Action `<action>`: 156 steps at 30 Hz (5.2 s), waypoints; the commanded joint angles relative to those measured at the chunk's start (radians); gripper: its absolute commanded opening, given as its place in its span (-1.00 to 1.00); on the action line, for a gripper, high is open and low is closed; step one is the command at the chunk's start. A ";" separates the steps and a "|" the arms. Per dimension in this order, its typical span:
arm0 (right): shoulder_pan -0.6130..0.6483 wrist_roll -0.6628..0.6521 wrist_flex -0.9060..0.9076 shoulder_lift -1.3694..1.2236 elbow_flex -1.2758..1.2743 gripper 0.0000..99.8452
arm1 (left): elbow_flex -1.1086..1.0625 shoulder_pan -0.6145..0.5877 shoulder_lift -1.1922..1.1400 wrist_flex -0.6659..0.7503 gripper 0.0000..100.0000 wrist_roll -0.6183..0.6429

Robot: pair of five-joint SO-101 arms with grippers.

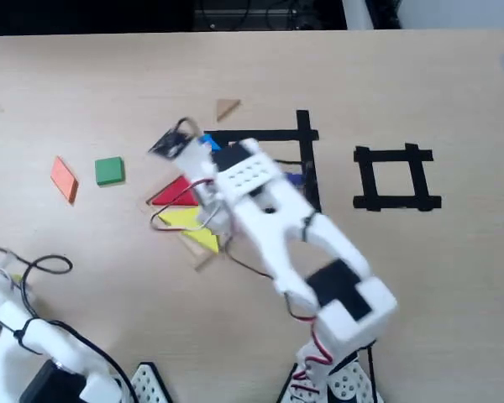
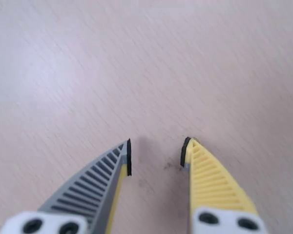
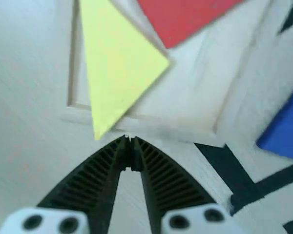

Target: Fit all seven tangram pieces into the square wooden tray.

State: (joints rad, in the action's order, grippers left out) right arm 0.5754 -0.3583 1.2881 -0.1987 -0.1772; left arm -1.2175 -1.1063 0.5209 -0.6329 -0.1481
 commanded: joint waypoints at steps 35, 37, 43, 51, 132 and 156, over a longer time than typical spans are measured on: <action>0.040 -0.028 -0.249 0.015 -0.280 -0.98 | 0.180 0.154 -0.132 -0.287 -0.61 -0.146; 0.041 -0.028 -0.250 -0.024 -0.249 -0.98 | 0.177 0.156 -0.132 -0.285 -0.61 -0.144; 0.057 -0.021 -0.244 -0.044 -0.180 -0.98 | 0.176 0.162 -0.132 -0.285 -0.61 -0.143; 0.103 -0.025 -0.201 -0.085 -0.065 -0.98 | 0.176 0.162 -0.133 -0.285 -0.61 -0.141; 0.041 -0.196 -0.015 0.082 -0.183 -0.98 | 0.157 0.182 -0.132 -0.264 -0.61 -0.141; 0.149 -0.034 -0.057 -0.252 0.205 -0.98 | 0.159 0.180 -0.135 -0.264 -0.61 -0.141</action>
State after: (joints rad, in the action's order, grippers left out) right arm 0.6767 -0.4012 1.2283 -0.4534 -0.0299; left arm -1.0625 -0.9360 0.3813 -0.9076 -0.2816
